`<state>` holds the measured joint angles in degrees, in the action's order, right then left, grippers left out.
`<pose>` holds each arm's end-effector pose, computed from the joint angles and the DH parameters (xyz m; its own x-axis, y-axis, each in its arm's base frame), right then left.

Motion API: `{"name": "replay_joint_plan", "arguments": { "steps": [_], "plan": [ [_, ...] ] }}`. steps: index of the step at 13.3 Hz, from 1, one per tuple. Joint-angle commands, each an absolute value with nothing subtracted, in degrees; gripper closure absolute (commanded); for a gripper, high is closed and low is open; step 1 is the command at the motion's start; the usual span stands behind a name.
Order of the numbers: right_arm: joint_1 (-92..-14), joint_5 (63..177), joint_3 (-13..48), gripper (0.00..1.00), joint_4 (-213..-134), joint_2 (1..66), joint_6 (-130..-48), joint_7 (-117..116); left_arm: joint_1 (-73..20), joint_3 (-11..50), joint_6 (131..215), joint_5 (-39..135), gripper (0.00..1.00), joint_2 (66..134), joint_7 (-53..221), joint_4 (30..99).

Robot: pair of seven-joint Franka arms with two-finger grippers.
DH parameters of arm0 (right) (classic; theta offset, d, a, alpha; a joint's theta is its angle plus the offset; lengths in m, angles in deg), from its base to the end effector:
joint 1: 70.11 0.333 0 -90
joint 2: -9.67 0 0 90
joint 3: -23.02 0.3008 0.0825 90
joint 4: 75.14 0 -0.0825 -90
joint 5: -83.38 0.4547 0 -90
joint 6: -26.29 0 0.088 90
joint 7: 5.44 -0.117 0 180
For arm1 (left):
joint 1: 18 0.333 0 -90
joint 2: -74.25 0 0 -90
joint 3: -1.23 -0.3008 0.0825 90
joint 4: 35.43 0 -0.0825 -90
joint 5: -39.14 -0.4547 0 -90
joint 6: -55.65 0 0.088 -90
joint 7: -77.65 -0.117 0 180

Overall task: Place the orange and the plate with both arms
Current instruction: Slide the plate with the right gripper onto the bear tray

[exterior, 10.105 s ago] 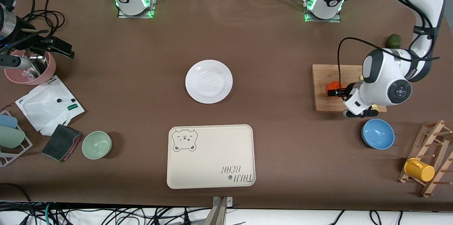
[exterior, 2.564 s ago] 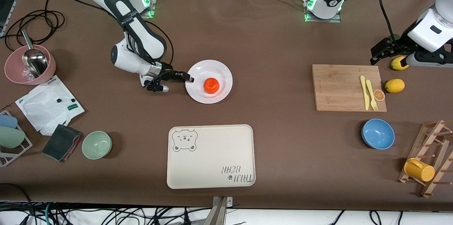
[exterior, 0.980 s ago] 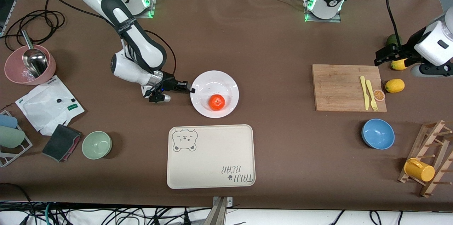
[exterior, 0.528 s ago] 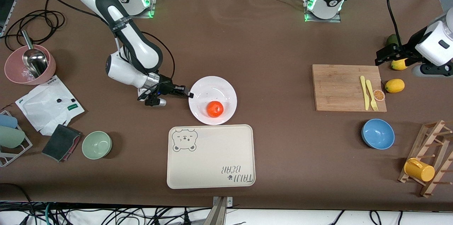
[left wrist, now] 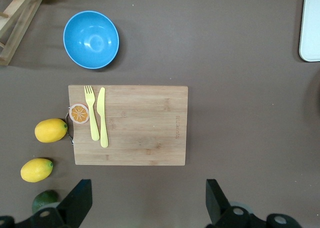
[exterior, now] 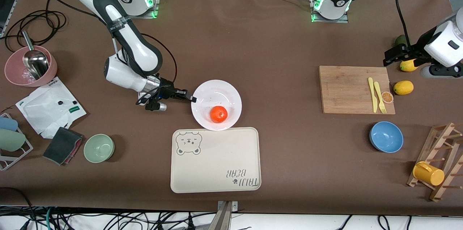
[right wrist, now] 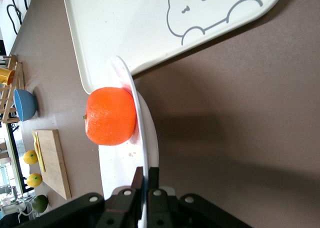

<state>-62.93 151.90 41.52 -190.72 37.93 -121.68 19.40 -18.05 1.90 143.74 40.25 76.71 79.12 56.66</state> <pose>0.5832 0.2740 0.1398 0.9816 -0.1819 -0.0584 -0.1697 -0.6901 -0.7035 0.6293 -0.0101 0.5500 0.9935 0.0125 -0.1130 0.0145 -0.9998 0.0169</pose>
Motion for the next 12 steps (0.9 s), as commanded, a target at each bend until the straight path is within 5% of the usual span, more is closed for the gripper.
{"name": "replay_joint_plan", "arguments": {
  "steps": [1, 5, 12],
  "plan": [
    [-64.4, 153.1, 41.4, 1.0, -188.9, 36.7, -119.0, 19.0, -17.9, 1.8, 142.3, 41.1, 0.0, 77.2, 79.0, 55.0],
    [-68.7, 152.6, 41.3, 1.0, -182.9, 38.0, -115.4, 19.1, -17.9, 1.8, 142.3, 41.1, 0.0, 77.2, 79.0, 54.9],
    [-70.0, 151.1, 40.9, 1.0, -167.4, 50.8, -115.3, 19.3, -17.8, 1.8, 142.3, 41.1, 0.0, 77.2, 79.6, 54.8]
  ]
}}
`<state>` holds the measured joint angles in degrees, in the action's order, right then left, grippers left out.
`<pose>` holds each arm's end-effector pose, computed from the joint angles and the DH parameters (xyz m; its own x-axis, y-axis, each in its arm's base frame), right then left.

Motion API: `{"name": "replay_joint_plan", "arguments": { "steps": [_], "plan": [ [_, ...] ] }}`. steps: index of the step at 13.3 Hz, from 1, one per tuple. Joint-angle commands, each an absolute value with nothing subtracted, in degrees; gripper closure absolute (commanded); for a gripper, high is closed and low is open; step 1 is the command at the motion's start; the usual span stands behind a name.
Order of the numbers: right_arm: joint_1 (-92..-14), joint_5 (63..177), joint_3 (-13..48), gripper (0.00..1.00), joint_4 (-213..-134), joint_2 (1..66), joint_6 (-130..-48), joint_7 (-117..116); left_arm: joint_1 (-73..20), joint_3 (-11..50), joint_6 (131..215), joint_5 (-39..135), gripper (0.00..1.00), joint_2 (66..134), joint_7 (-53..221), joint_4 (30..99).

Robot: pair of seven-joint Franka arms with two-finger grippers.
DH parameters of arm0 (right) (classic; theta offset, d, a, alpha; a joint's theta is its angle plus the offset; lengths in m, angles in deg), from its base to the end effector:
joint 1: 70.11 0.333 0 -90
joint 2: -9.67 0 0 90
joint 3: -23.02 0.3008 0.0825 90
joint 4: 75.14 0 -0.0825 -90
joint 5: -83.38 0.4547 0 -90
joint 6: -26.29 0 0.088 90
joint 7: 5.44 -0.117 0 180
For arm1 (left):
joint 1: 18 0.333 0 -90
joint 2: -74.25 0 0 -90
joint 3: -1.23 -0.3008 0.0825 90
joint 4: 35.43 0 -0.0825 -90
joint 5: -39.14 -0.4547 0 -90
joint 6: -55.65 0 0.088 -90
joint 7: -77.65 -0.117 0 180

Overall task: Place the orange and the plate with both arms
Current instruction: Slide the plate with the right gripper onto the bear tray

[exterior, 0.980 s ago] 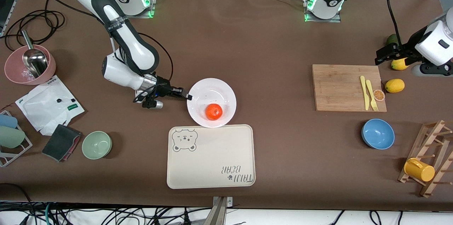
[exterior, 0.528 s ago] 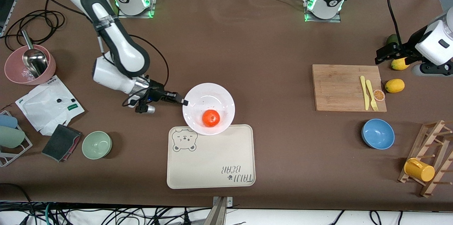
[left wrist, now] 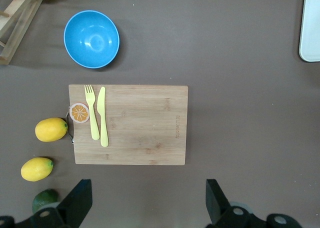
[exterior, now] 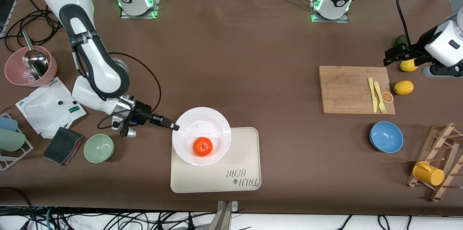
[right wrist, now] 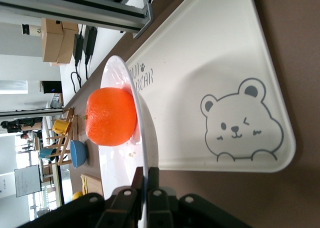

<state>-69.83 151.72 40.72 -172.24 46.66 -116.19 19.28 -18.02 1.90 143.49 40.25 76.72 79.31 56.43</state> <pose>0.7082 0.2143 0.1841 0.9556 -0.2947 0.0089 -0.1664 -0.5642 -0.8087 0.6292 -0.0098 0.5517 0.9934 0.0162 -0.1135 0.0182 -0.9997 0.0165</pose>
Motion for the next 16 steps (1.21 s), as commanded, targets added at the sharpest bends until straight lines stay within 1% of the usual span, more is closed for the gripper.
{"name": "replay_joint_plan", "arguments": {
  "steps": [1, 4, 9, 16],
  "plan": [
    [-69.9, 151.1, 40.7, 1.0, -165.6, 52.6, -115.3, 19.3, -17.8, 1.7, 142.2, 41.2, 0.0, 77.2, 79.6, 54.9],
    [-69.8, 151.0, 40.6, 1.0, -160.9, 57.6, -115.5, 19.4, -16.9, 1.8, 141.9, 41.2, 0.0, 77.2, 79.6, 55.2],
    [-69.3, 151.1, 40.7, 1.0, -157.9, 61.8, -115.8, 19.1, -16.9, 1.8, 141.8, 41.2, 0.0, 77.4, 79.7, 54.7],
    [-68.4, 151.1, 40.6, 1.0, -157.1, 63.9, -115.9, 19.0, -16.9, 1.8, 142.0, 41.2, 0.0, 77.7, 79.6, 54.7]
  ]
}}
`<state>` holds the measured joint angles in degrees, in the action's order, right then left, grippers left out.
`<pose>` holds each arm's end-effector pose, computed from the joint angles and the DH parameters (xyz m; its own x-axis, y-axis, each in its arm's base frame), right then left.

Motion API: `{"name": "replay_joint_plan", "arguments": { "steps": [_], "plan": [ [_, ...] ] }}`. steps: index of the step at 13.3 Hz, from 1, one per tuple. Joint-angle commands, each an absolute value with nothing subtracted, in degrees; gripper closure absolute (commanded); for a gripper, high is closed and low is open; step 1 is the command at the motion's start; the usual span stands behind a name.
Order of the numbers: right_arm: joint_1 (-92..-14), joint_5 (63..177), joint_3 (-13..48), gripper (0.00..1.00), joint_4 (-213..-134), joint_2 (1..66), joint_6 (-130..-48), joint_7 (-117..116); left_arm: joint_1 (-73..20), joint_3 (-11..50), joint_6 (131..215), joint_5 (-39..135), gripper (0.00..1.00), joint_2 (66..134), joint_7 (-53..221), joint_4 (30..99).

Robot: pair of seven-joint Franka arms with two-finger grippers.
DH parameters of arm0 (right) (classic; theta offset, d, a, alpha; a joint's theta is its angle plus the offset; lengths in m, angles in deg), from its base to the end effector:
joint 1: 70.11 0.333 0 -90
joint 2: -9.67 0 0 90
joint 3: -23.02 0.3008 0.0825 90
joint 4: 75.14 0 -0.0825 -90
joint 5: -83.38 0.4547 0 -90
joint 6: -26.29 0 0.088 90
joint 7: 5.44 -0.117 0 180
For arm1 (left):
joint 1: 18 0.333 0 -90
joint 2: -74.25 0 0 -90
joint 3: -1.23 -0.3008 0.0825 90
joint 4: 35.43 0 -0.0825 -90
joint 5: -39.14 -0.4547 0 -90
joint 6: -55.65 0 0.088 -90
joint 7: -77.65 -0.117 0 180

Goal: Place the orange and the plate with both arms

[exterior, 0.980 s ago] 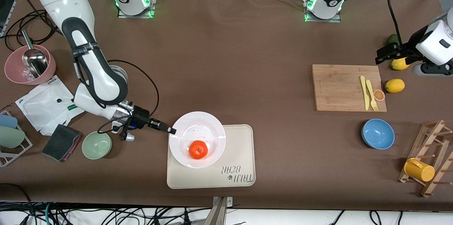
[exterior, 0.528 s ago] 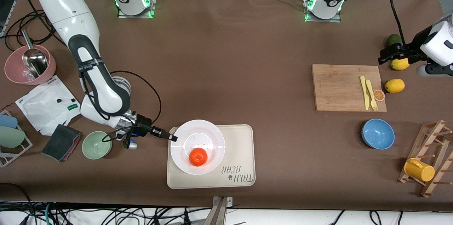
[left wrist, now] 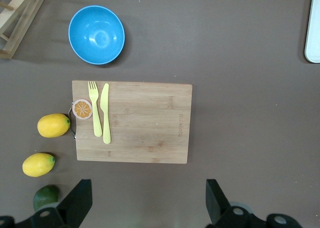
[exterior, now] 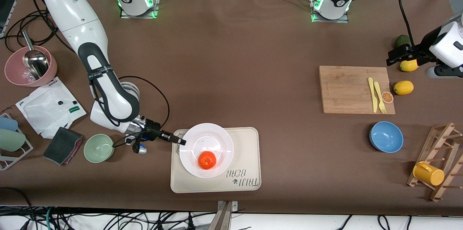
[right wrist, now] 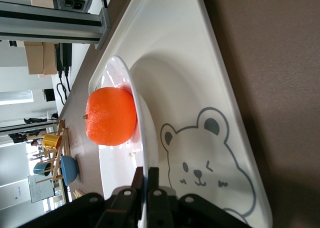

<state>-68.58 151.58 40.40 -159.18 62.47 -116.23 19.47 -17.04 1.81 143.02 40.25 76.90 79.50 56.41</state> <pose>0.7360 0.2216 0.0915 0.9458 -0.3198 -0.0565 -0.2267 -0.5254 -0.8201 0.6289 0.0019 0.5493 0.9915 0.0379 -0.1245 0.0402 -0.9991 0.0158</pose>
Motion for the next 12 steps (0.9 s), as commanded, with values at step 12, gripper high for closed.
{"name": "replay_joint_plan", "arguments": {
  "steps": [12],
  "plan": [
    [-68.2, 151.1, 39.8, 1.0, -154.8, 66.0, -116.0, 19.1, -16.9, 1.8, 142.2, 41.2, 0.0, 77.7, 79.6, 54.6]
  ]
}}
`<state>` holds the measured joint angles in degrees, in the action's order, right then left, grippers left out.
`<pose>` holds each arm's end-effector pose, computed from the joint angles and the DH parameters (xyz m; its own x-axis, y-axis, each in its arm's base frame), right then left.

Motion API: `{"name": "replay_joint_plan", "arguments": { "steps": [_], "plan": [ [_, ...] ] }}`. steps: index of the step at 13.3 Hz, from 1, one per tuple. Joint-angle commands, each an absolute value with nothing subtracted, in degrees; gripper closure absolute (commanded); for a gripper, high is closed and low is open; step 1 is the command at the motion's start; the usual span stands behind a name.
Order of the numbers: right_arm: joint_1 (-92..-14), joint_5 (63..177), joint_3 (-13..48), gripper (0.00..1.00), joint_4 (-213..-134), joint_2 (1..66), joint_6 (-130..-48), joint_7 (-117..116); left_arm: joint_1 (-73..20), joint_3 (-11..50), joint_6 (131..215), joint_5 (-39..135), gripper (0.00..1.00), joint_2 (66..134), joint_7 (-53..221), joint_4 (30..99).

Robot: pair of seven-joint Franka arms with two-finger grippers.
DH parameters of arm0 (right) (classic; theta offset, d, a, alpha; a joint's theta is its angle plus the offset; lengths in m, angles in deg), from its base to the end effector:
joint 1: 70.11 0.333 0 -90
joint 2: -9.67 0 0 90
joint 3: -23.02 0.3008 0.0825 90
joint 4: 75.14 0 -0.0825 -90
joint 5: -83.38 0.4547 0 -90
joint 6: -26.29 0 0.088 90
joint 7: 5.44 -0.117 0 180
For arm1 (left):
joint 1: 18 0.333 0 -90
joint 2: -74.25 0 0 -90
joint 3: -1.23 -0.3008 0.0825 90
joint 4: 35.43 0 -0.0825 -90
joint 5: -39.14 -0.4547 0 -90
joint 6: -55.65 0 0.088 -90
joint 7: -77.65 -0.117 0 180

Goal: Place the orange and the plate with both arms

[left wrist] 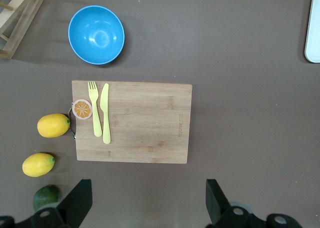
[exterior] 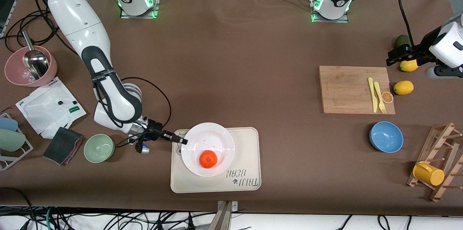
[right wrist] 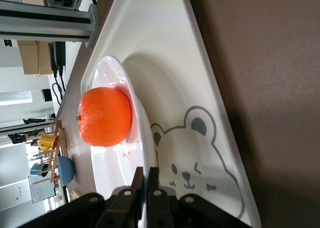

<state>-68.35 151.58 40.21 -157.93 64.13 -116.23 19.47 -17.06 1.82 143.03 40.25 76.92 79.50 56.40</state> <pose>0.7369 0.2215 0.0796 0.9443 -0.3227 -0.0646 -0.2350 -0.5239 -0.8187 0.6290 0.0016 0.5492 0.9915 0.0374 -0.1245 0.0397 -0.9991 0.0158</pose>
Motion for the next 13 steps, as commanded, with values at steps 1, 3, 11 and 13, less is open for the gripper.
{"name": "replay_joint_plan", "arguments": {
  "steps": [1, 3, 11, 13],
  "plan": [
    [-68.2, 151.1, 39.8, 1.0, -153.8, 66.7, -115.9, 19.1, -16.9, 1.8, 142.0, 41.2, 0.0, 77.7, 79.4, 54.7],
    [-68.3, 151.1, 39.7, 1.0, -152.0, 67.8, -115.9, 19.1, -17.1, 1.8, 142.2, 41.2, 0.0, 77.7, 79.6, 54.5],
    [-68.3, 151.1, 39.7, 0.18, -152.0, 68.6, -115.9, 19.2, -16.9, 1.8, 142.1, 41.2, 0.0, 77.7, 79.0, 54.6],
    [-68.3, 151.1, 39.7, 0.01, -152.0, 68.6, -116.0, 19.3, -16.9, 1.8, 142.2, 41.2, 0.0, 77.7, 79.4, 54.6]
  ]
}}
